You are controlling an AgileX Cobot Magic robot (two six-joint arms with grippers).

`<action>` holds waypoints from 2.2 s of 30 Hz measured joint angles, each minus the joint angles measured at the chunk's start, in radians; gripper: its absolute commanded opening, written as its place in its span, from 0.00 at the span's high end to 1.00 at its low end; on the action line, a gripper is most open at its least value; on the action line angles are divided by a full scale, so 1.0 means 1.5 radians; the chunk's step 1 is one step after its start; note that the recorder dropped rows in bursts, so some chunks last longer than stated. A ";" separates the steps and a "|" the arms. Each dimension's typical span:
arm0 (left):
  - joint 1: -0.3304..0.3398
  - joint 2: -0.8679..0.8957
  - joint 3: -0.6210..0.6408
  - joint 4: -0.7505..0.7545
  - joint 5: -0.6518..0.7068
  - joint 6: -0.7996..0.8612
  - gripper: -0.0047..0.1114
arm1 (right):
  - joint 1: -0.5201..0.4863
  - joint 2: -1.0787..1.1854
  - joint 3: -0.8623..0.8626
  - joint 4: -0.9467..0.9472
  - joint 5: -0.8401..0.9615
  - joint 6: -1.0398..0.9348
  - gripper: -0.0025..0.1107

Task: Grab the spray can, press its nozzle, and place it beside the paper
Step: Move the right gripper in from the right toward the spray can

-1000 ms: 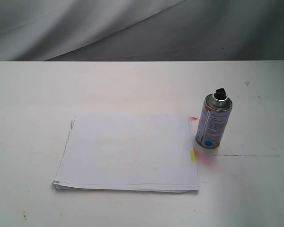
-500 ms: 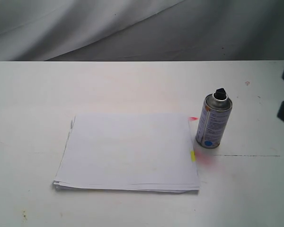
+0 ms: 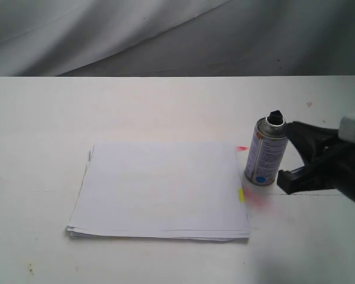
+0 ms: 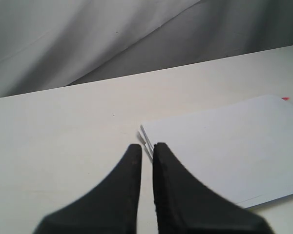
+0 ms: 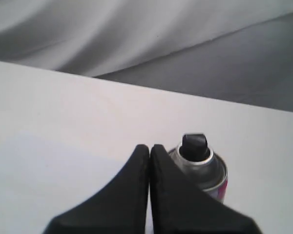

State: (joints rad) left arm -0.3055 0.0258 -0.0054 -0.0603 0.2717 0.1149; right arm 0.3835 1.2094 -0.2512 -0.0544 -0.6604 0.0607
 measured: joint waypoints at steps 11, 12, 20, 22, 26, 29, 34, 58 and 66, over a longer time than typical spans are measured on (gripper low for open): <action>0.000 0.000 0.000 0.000 0.000 0.000 0.88 | 0.000 0.155 0.030 0.003 -0.115 -0.036 0.98; 0.000 0.000 0.000 0.000 0.000 0.000 0.88 | 0.000 0.183 0.049 0.014 -0.166 -0.040 0.98; 0.000 0.000 0.000 0.000 0.000 0.000 0.88 | 0.000 0.331 0.066 0.053 -0.323 -0.051 0.98; 0.000 0.000 0.000 0.000 0.000 0.000 0.88 | 0.000 0.348 0.066 0.058 -0.332 -0.051 0.98; 0.000 0.000 0.000 0.000 0.000 0.000 0.88 | 0.000 0.371 0.066 0.066 -0.349 -0.048 0.98; 0.000 0.000 0.000 0.000 0.000 0.000 0.88 | 0.000 0.373 0.066 0.080 -0.358 -0.040 0.98; 0.000 0.000 0.000 0.000 0.000 0.000 0.88 | 0.000 0.374 0.066 0.085 -0.360 -0.040 0.82; 0.000 0.000 0.000 0.000 0.000 0.000 0.88 | 0.000 0.374 0.066 0.095 -0.361 0.055 0.15; 0.000 0.000 0.000 0.000 0.000 0.000 0.88 | 0.000 0.374 0.066 0.095 -0.362 0.007 0.15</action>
State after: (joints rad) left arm -0.3055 0.0258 -0.0054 -0.0603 0.2717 0.1149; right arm 0.3835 1.7702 -0.1529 0.0886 -1.2040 0.0707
